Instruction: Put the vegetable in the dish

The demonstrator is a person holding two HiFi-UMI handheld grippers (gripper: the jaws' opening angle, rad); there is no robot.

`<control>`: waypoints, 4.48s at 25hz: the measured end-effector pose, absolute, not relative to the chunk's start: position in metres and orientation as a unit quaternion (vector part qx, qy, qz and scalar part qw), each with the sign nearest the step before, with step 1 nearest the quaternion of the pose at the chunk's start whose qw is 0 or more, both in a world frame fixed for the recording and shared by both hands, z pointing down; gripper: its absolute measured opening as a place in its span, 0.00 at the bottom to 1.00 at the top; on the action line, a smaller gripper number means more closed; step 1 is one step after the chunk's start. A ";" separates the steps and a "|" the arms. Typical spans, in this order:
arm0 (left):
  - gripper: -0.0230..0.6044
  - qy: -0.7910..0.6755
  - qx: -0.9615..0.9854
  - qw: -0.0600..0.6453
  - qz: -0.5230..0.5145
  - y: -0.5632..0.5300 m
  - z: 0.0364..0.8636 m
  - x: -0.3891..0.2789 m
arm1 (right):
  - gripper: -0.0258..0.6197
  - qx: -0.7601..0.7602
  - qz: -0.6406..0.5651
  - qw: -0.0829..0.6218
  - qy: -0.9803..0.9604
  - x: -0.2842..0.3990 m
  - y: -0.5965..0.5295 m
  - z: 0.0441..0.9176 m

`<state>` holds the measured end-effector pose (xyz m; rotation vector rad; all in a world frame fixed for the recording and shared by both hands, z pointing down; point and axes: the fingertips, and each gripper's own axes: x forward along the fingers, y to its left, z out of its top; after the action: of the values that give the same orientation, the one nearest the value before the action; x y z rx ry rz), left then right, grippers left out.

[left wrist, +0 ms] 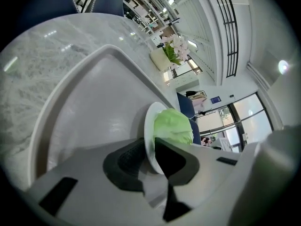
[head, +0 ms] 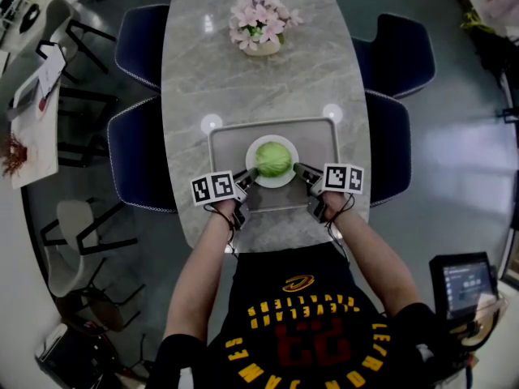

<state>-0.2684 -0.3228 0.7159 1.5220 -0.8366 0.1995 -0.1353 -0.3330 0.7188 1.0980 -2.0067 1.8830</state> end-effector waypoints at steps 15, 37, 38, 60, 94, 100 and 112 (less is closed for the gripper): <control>0.14 -0.421 0.682 0.596 0.048 -0.310 0.681 -0.297 | 0.13 0.400 0.575 0.036 -0.713 -0.102 -0.333 0.684; 0.07 -0.360 0.770 0.522 -0.073 -0.276 0.537 -0.234 | 0.05 0.288 0.478 -0.032 -0.829 -0.134 -0.298 0.534; 0.06 -0.357 0.775 0.515 -0.076 -0.276 0.530 -0.231 | 0.05 0.283 0.471 -0.036 -0.835 -0.137 -0.297 0.525; 0.04 -0.337 0.850 0.389 -0.115 -0.256 0.389 -0.215 | 0.05 0.270 0.382 -0.104 -0.877 -0.143 -0.273 0.401; 0.04 -0.320 0.868 0.371 -0.080 -0.240 0.379 -0.194 | 0.05 0.273 0.307 -0.088 -0.907 -0.156 -0.250 0.364; 0.04 -0.324 0.868 0.367 -0.080 -0.241 0.377 -0.196 | 0.05 0.275 0.306 -0.091 -0.907 -0.155 -0.251 0.362; 0.04 -0.327 0.869 0.362 -0.077 -0.242 0.377 -0.197 | 0.05 0.270 0.293 -0.088 -0.913 -0.157 -0.250 0.359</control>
<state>-0.1970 -0.2423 0.3765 2.2390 -0.8412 -0.1992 -0.1570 -0.2502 0.3589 0.8993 -3.0405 0.9767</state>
